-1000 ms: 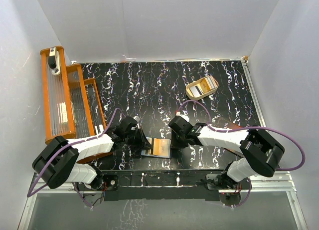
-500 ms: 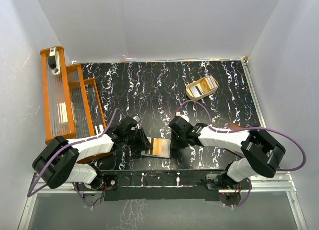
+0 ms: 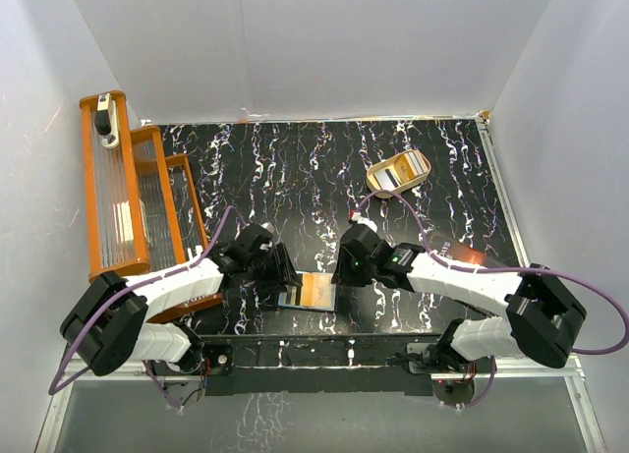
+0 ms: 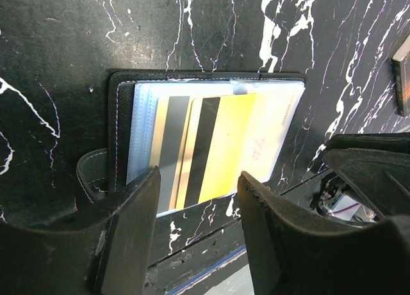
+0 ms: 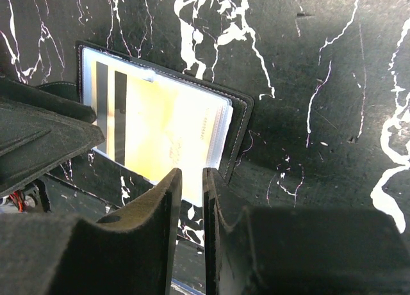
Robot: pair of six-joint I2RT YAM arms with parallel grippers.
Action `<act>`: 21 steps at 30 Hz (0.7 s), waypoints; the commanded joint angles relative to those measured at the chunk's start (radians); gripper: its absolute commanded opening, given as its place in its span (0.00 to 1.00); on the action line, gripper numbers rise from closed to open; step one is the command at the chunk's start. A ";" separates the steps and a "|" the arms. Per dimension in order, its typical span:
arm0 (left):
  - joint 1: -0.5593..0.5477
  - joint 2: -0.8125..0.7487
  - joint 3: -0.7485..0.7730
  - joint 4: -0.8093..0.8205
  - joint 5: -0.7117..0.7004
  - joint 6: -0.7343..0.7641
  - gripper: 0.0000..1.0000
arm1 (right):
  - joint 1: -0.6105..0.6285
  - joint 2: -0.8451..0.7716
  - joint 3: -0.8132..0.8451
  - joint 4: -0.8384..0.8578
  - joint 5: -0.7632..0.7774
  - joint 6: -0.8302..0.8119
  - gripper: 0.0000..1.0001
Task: Put the credit cards into the card holder
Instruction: Insert the credit card into the card holder.
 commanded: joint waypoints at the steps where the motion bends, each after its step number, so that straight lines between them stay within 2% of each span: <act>1: 0.000 -0.024 0.016 -0.016 -0.014 0.026 0.51 | 0.004 -0.017 -0.017 0.061 -0.019 0.024 0.19; 7: 0.000 0.015 0.010 0.043 0.030 0.028 0.51 | 0.004 0.016 -0.048 0.107 -0.027 0.043 0.26; 21: 0.000 0.065 0.010 0.105 0.070 0.027 0.49 | 0.003 0.056 -0.127 0.184 -0.017 0.061 0.33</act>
